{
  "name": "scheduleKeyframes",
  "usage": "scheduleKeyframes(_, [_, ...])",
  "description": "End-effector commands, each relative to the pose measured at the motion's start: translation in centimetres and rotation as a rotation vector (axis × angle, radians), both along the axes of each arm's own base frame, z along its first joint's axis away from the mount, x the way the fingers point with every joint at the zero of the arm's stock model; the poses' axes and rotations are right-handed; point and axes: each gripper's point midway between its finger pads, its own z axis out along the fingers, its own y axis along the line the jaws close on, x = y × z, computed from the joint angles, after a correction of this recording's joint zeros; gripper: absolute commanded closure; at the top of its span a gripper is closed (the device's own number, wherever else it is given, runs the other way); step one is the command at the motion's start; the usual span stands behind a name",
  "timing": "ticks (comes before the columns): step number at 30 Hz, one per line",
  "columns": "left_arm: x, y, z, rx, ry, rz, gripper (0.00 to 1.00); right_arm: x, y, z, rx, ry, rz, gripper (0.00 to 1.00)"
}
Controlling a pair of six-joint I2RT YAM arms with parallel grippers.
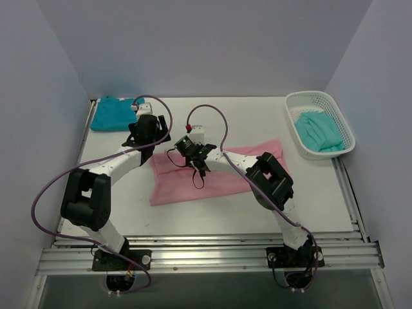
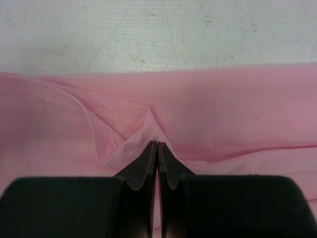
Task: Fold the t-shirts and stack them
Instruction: Fold the tshirt
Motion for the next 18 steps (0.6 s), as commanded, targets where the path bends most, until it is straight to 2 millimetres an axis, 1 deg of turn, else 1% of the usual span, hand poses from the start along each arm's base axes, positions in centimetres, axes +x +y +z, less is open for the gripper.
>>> scheduleKeyframes(1, [0.9, 0.0, 1.3, -0.013, -0.056, 0.005, 0.05, 0.1, -0.7, -0.8, -0.01, 0.007, -0.019, 1.0])
scheduleKeyframes(6, [0.9, 0.0, 1.2, -0.013, -0.056, 0.005, 0.05, 0.3, -0.8, -0.7, -0.009, 0.002, -0.024, 1.0])
scheduleKeyframes(7, [0.9, 0.0, 1.2, -0.013, -0.056, 0.005, 0.05, 0.4, -0.9, -0.6, -0.009, 0.001, -0.027, 0.91])
scheduleKeyframes(8, [1.0, 0.0, 1.1, -0.011, -0.053, 0.004, 0.05, 0.5, -0.8, -0.5, -0.01, -0.002, -0.028, 0.8])
scheduleKeyframes(9, [1.0, 0.0, 1.2, -0.011, -0.055, 0.004, 0.05, 0.6, -0.8, -0.4, -0.008, -0.004, -0.029, 0.55])
scheduleKeyframes(10, [1.0, 0.0, 1.1, -0.01, -0.055, 0.005, 0.05, 0.6, -0.7, -0.2, -0.007, -0.007, -0.03, 0.46])
scheduleKeyframes(12, [1.0, 0.1, 1.1, -0.007, -0.054, 0.007, 0.05, 0.9, -0.7, -0.1, -0.01, -0.01, -0.034, 0.37])
scheduleKeyframes(16, [1.2, 0.2, 1.0, -0.006, -0.054, 0.01, 0.05, 1.1, -0.6, 0.0, -0.009, -0.011, -0.033, 0.36])
scheduleKeyframes(18, [1.2, 0.3, 0.9, -0.004, -0.051, 0.012, 0.05, 1.1, -0.6, -0.1, -0.008, -0.009, -0.031, 0.38])
